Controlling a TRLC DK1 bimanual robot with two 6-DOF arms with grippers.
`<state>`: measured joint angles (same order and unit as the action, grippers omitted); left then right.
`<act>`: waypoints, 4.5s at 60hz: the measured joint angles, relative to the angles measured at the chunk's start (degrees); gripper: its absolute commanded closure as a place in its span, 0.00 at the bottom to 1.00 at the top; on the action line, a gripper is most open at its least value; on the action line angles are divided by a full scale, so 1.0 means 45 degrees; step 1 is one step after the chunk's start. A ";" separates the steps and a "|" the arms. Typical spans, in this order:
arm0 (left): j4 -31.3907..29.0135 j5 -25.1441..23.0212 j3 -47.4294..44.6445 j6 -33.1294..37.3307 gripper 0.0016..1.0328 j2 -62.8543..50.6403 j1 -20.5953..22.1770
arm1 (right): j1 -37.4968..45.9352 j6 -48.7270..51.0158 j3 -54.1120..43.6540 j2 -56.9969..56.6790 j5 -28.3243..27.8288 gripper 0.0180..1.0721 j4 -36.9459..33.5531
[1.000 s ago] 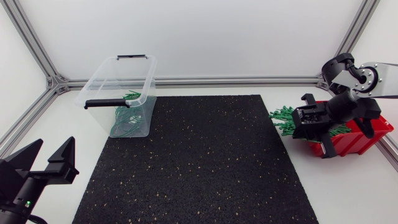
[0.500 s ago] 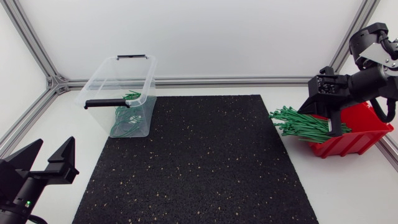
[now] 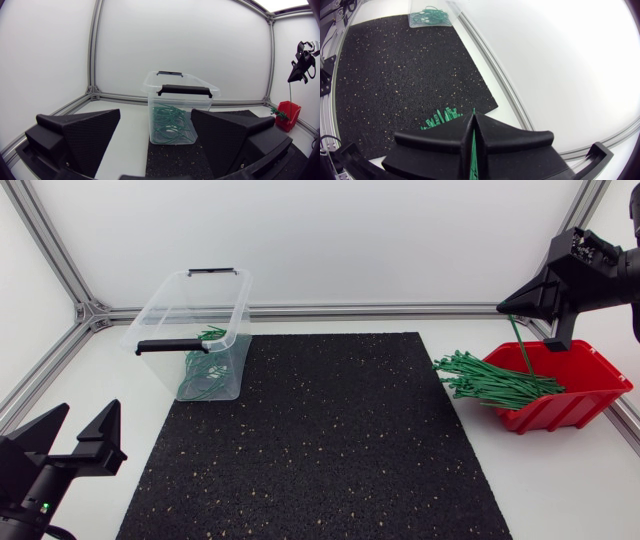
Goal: Take a green cable tie from the red box, thread the tail through the head to close it, then place it in the transparent bin on the left.
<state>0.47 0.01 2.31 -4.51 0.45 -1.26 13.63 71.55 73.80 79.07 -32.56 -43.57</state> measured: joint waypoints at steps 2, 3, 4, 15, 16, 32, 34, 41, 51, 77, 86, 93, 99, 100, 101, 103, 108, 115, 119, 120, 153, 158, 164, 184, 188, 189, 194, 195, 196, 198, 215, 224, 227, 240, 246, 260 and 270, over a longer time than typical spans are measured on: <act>0.0000 0.0000 0.0000 -0.0005 0.04 0.0000 0.0000 | 0.0000 -0.0199 0.0087 -0.0155 -0.0151 0.94 -0.0039; -0.0005 0.0000 0.0000 0.0000 0.04 0.0000 0.0000 | 0.0000 -0.0267 0.0136 -0.0228 -0.0165 0.94 -0.0068; 0.0000 0.0005 0.0000 -0.0005 0.04 0.0000 0.0000 | -0.0005 -0.0384 0.0214 -0.0306 -0.0219 0.94 -0.0092; -0.0005 0.0000 0.0000 -0.0005 0.04 0.0000 0.0000 | -0.0209 -0.1744 0.0903 -0.1282 -0.0559 0.95 -0.0228; -0.0005 0.0000 0.0000 0.0000 0.04 0.0000 0.0000 | -0.0287 -0.1899 0.0928 -0.1413 -0.0583 0.95 -0.0238; -0.0005 0.0000 0.0000 0.0000 0.04 0.0000 0.0005 | -0.1996 -0.4585 0.1355 -0.3245 -0.0199 0.95 -0.0121; -0.0005 0.0000 0.0000 0.0000 0.04 0.0000 0.0015 | -0.2346 -0.4915 0.1365 -0.3424 0.0073 0.94 -0.0068; -0.0005 0.0000 0.0000 -0.0005 0.04 0.0000 0.0049 | -0.3876 -0.6173 0.1365 -0.3866 0.0986 0.95 0.0053; -0.0005 0.0005 0.0000 0.0000 0.04 0.0000 0.0063 | -0.6640 -0.8004 0.1273 -0.4041 0.2963 0.95 0.0792; -0.0005 0.0000 0.0000 0.0000 0.04 0.0000 0.0155 | -1.1570 -1.2021 0.0204 -0.2885 0.5731 0.95 0.3915; -0.0005 0.0005 0.0000 0.0000 0.04 0.0000 0.0155 | -1.2313 -1.3100 -0.0209 -0.2531 0.6081 0.95 0.5134; -0.0005 0.0005 0.0000 0.0000 0.04 0.0000 0.0155 | -1.2964 -1.3673 -0.0403 -0.2103 0.6198 0.95 0.5833; -0.0005 0.0005 0.0000 0.0000 0.04 0.0000 0.0155 | -1.3313 -1.4260 -0.0500 -0.1481 0.6154 0.95 0.6441; -0.0005 0.0005 0.0000 0.0000 0.04 0.0000 0.0155 | -1.3352 -1.4387 -0.0559 -0.1399 0.6125 0.95 0.6611; -0.0005 0.0005 0.0000 -0.0005 0.04 0.0000 0.0155 | -1.3376 -1.4523 -0.0622 -0.1307 0.6091 0.95 0.6761; -0.0005 0.0000 0.0000 0.0000 0.04 0.0000 0.0155 | -1.3449 -1.4746 -0.0743 -0.1112 0.6057 0.95 0.6994; -0.0005 0.0000 0.0000 0.0000 0.04 0.0000 0.0155 | -1.3546 -1.5382 -0.0884 -0.0670 0.5853 0.95 0.7475; -0.0005 0.0005 0.0000 0.0000 0.04 0.0000 0.0155 | -1.3634 -1.6237 -0.1248 -0.0321 0.5625 0.95 0.8485; -0.0005 0.0005 0.0000 -0.0005 0.04 0.0000 0.0155 | -1.3760 -1.6538 -0.1273 -0.0107 0.5625 0.95 0.8893; -0.0005 0.0000 0.0000 -0.0005 0.04 0.0000 0.0155 | -1.3794 -1.6582 -0.1273 -0.0068 0.5620 0.95 0.8971; -0.0005 0.0005 0.0000 0.0000 0.04 0.0000 0.0155 | -1.4450 -1.7141 -0.2278 0.1297 0.5615 0.92 1.1667; -0.0005 0.0000 0.0000 0.0000 0.04 0.0000 0.0155 | -1.4192 -1.7141 -0.3186 0.0971 0.5581 0.90 1.1662; -0.0005 0.0000 0.0000 0.0000 0.04 0.0000 0.0160 | -1.3716 -1.7136 -0.4449 0.0228 0.5513 0.88 1.1652; -0.0005 0.0005 0.0000 0.0000 0.04 0.0000 0.0243 | -1.2070 -1.6597 -0.6625 -0.2584 0.5090 0.89 1.1244; -0.0005 0.0000 0.0000 0.0000 0.04 0.0000 0.0243 | -1.1924 -1.6349 -0.6946 -0.2866 0.5090 0.89 1.1196; -0.0005 0.0000 0.0000 -0.0005 0.04 0.0000 0.0243 | -1.1900 -1.6257 -0.7072 -0.2929 0.5085 0.89 1.1191; -0.0005 0.0000 0.0000 0.0000 0.04 0.0000 0.0243 | -1.1749 -1.5960 -0.7645 -0.3016 0.5095 0.89 1.1108; -0.0005 0.0005 0.0000 0.0000 0.04 0.0000 0.0253 | -1.1730 -1.5917 -0.7737 -0.3011 0.5095 0.89 1.1094; -0.0005 0.0000 0.0000 -0.0005 0.04 0.0000 0.0253 | -1.1686 -1.5844 -0.7859 -0.3011 0.5095 0.89 1.1064; -0.0005 0.0005 0.0000 -0.0005 0.04 0.0000 0.0253 | -1.1628 -1.5781 -0.8068 -0.3011 0.5095 0.89 1.1060; -0.0005 0.0000 0.0000 -0.0005 0.04 0.0000 0.0253 | -1.0715 -1.4994 -0.8772 -0.3011 0.5095 0.88 1.1060; -0.0010 0.0005 0.0000 0.0000 0.04 0.0000 0.0253 | -1.0151 -1.4639 -0.8845 -0.3065 0.5095 0.84 1.0890; -0.0005 0.0005 0.0000 0.0000 0.04 0.0000 0.0253 | -0.9996 -1.4552 -0.8961 -0.3143 0.5090 0.79 1.0831; -0.0010 0.0000 0.0000 -0.0005 0.04 0.0000 0.0253 | -0.9350 -1.4212 -0.9345 -0.3288 0.5081 0.69 1.0409; -0.0010 0.0000 0.0000 0.0000 0.04 0.0000 0.0253 | -0.9262 -1.4076 -0.9374 -0.3604 0.5081 0.60 1.0248; -0.0010 0.0005 0.0000 0.0000 0.04 0.0000 0.0287 | -0.9156 -1.3580 -0.9394 -0.4143 0.5066 0.47 0.9209; -0.0010 0.0005 0.0000 -0.0005 0.04 0.0000 0.0311 | -0.9258 -1.2988 -0.9326 -0.4624 0.5061 0.42 0.8160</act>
<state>0.43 0.03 2.31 -4.54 0.45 0.14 -28.03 13.10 31.83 58.26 -9.78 -6.85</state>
